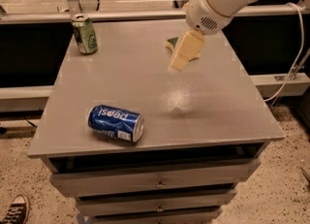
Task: Move green can near sponge
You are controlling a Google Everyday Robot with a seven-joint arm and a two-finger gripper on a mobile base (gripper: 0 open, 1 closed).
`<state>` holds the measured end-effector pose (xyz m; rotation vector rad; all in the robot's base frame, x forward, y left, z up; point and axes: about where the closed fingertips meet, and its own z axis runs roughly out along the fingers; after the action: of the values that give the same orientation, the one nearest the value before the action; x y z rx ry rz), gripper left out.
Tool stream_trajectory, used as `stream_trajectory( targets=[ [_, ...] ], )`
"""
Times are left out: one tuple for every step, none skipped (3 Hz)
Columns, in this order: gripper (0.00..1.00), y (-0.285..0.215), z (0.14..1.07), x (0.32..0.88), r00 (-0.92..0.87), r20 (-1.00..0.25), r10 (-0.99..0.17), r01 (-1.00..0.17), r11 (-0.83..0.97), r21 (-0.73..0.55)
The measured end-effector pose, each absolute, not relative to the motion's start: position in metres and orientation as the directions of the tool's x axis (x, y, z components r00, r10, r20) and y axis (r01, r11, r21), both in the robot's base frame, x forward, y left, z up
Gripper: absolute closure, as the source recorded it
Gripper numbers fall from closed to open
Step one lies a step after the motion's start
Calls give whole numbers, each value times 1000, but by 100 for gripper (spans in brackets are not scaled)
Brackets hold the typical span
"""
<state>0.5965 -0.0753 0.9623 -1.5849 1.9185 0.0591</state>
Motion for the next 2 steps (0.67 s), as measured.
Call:
stream_trajectory(
  targets=[
    [0,-75,962,597,-67,-495,-866,-895,271,-354],
    [0,-74,964,597,-70,-515,-854,-887,290,-360]
  ],
)
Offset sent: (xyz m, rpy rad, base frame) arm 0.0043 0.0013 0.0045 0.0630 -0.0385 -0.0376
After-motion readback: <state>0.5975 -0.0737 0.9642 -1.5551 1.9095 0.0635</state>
